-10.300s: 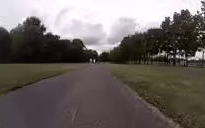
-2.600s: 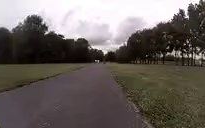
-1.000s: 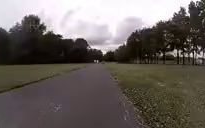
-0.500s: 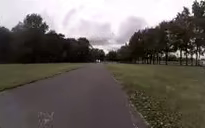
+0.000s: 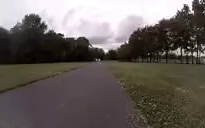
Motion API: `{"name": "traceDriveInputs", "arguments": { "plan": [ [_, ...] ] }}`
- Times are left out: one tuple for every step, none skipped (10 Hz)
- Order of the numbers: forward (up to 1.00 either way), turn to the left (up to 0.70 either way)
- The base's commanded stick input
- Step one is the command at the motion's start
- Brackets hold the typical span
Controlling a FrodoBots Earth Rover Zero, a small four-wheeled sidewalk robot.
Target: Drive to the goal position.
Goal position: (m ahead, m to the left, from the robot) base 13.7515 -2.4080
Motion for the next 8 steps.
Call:
{"name": "traceDriveInputs", "arguments": {
  "plan": [
    [0.7,0.0],
    [0.7,0.0],
    [0.7,0.0],
    [0.7,0.0],
    [0.7,0.0],
    [0.7,0.0],
    [0.7,0.0],
    [0.7,0.0]
  ]
}}
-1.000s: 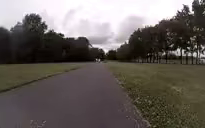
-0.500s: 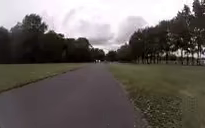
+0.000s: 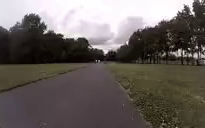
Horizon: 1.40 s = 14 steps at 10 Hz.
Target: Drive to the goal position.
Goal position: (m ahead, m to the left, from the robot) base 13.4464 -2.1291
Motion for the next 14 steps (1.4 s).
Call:
{"name": "traceDriveInputs", "arguments": {
  "plan": [
    [0.7,0.0],
    [0.7,0.0],
    [0.7,0.0],
    [0.7,0.0],
    [0.7,0.0],
    [0.7,0.0],
    [0.7,0.0],
    [0.7,0.0],
    [0.7,0.0],
    [0.7,0.0],
    [0.7,0.0],
    [0.7,0.0],
    [0.7,0.0],
    [0.7,0.0]
  ]
}}
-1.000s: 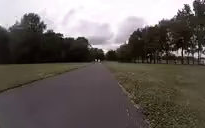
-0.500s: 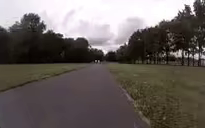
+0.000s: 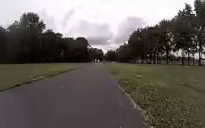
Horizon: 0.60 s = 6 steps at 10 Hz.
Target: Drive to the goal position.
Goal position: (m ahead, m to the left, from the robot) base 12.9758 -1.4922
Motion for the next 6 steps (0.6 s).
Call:
{"name": "traceDriveInputs", "arguments": {
  "plan": [
    [0.7,0.0],
    [0.7,0.0],
    [0.7,0.0],
    [0.7,0.0],
    [0.7,0.0],
    [0.7,0.0]
  ]
}}
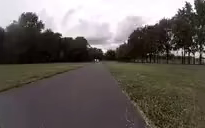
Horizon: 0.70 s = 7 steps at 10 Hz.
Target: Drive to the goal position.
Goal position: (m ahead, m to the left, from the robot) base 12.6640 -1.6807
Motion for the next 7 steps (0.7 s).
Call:
{"name": "traceDriveInputs", "arguments": {
  "plan": [
    [0.7,0.0],
    [0.7,0.0],
    [0.7,0.0],
    [0.7,0.0],
    [0.7,0.0],
    [0.7,0.0],
    [0.7,0.0]
  ]
}}
